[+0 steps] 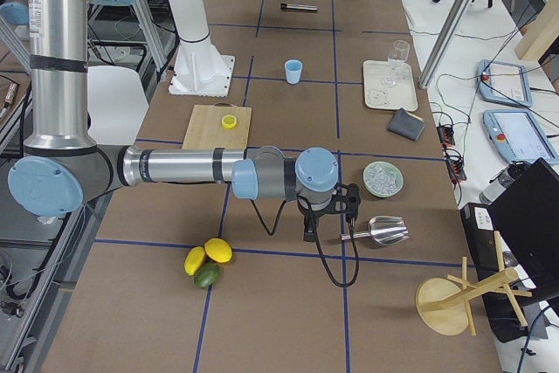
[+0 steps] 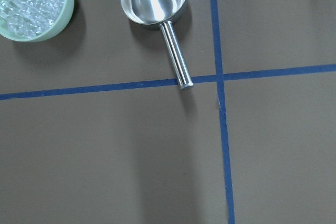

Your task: Squeeze lemon into cup

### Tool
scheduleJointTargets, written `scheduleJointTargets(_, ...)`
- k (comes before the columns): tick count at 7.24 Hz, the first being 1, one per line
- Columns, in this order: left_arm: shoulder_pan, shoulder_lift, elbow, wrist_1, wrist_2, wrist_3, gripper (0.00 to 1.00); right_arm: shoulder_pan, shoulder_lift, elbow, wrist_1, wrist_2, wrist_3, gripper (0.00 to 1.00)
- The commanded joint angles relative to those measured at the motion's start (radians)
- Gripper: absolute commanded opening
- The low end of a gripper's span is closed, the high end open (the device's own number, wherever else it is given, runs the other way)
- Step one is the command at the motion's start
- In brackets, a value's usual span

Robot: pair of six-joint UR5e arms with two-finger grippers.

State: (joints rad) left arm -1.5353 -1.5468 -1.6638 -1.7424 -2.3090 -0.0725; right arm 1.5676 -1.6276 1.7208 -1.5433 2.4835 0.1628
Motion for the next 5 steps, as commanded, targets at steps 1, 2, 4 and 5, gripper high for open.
scheduleJointTargets(1, 0.035, -0.002, -0.001, -0.025, -0.004, -0.001, 1.00, -0.024, 0.041, -0.007, -0.006, 0.026, 0.061, 1.00)
scheduleJointTargets(2, 0.040, -0.006, -0.002, -0.026, -0.004, -0.003, 1.00, -0.065, 0.044, -0.035, 0.017, 0.108, 0.099, 1.00)
scheduleJointTargets(4, 0.090, -0.059, -0.004, -0.026, -0.004, -0.089, 1.00, -0.153, 0.060, 0.034, 0.137, 0.054, 0.145, 1.00)
scheduleJointTargets(5, 0.125, -0.073, -0.005, -0.028, -0.001, -0.123, 1.00, -0.222, 0.072, 0.096, 0.155, -0.036, 0.281, 1.00)
